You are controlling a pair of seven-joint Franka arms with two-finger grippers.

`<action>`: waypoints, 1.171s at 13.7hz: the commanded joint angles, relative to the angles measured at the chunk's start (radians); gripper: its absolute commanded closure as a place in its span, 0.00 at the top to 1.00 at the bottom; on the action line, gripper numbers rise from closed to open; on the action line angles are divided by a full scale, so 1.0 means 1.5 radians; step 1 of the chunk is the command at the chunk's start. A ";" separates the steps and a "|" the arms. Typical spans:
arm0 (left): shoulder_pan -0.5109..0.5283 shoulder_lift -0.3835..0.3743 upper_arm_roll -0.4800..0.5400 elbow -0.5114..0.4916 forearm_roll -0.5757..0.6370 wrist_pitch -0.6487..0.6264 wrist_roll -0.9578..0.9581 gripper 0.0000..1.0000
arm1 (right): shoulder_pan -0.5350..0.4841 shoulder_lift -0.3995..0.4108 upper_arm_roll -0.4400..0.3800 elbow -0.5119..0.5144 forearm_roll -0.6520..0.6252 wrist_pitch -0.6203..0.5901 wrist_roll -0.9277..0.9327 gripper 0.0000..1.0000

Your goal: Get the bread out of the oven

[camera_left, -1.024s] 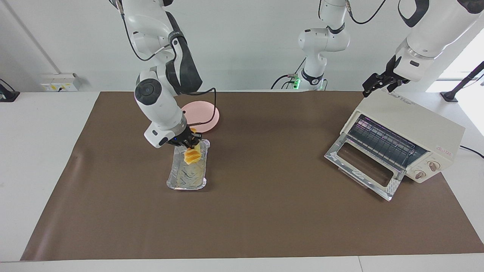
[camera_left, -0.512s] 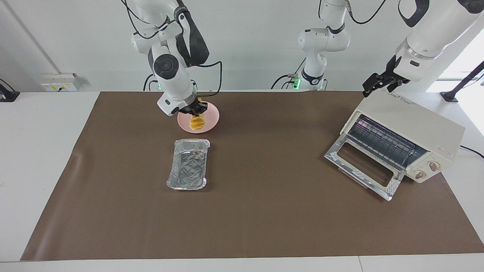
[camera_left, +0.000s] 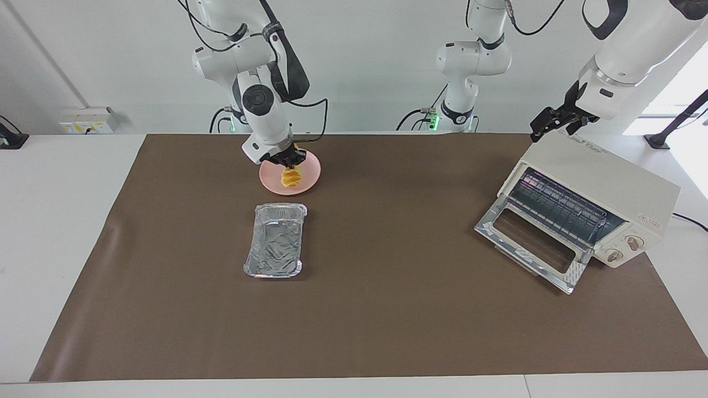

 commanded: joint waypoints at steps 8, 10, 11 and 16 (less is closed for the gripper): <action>0.005 -0.021 -0.004 -0.026 0.008 0.010 0.002 1.00 | -0.009 0.002 0.001 -0.036 -0.002 0.065 0.002 1.00; 0.005 -0.021 -0.004 -0.026 0.008 0.010 0.002 1.00 | -0.015 0.005 0.000 0.000 -0.002 0.050 0.004 1.00; 0.005 -0.021 -0.004 -0.026 0.008 0.010 0.002 1.00 | -0.024 0.005 0.000 0.034 -0.002 0.011 0.002 1.00; 0.005 -0.021 -0.003 -0.026 0.008 0.010 0.002 1.00 | -0.079 0.002 -0.003 0.207 -0.016 -0.135 -0.045 1.00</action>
